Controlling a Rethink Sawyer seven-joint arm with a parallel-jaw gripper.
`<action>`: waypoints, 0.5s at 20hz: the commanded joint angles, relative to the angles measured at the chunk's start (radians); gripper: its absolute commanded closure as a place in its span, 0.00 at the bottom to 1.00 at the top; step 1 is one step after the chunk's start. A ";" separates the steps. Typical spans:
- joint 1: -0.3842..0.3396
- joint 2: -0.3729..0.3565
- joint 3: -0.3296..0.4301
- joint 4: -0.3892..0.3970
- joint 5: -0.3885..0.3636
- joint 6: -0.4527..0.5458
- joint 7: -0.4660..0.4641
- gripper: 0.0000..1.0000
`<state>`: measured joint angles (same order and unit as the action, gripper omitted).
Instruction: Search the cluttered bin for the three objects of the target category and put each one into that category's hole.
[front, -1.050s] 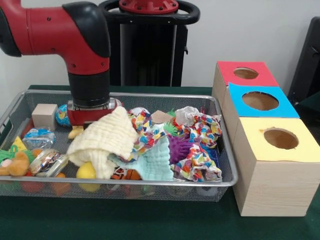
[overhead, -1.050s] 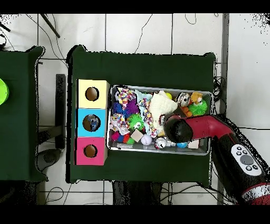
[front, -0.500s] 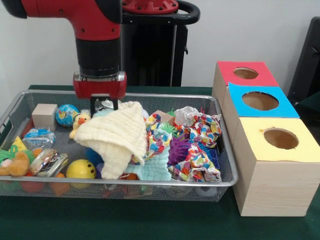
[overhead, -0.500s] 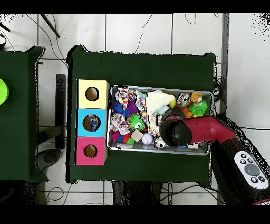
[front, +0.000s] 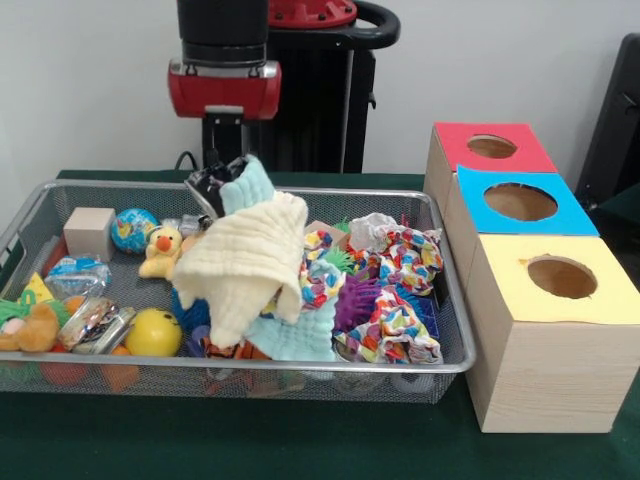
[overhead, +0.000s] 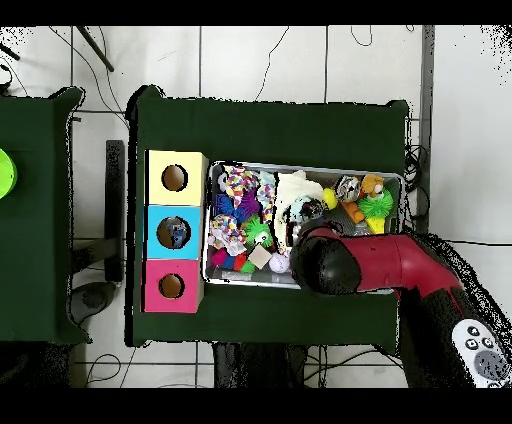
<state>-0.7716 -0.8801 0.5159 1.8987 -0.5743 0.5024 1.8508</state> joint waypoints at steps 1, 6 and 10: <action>0.034 -0.078 -0.047 0.097 0.059 0.027 0.114 1.00; 0.049 -0.064 -0.068 0.095 0.067 0.010 0.117 1.00; 0.081 -0.040 -0.097 0.089 0.061 -0.026 0.145 1.00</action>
<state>-0.7159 -0.9336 0.4731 1.9349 -0.5368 0.5018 1.8508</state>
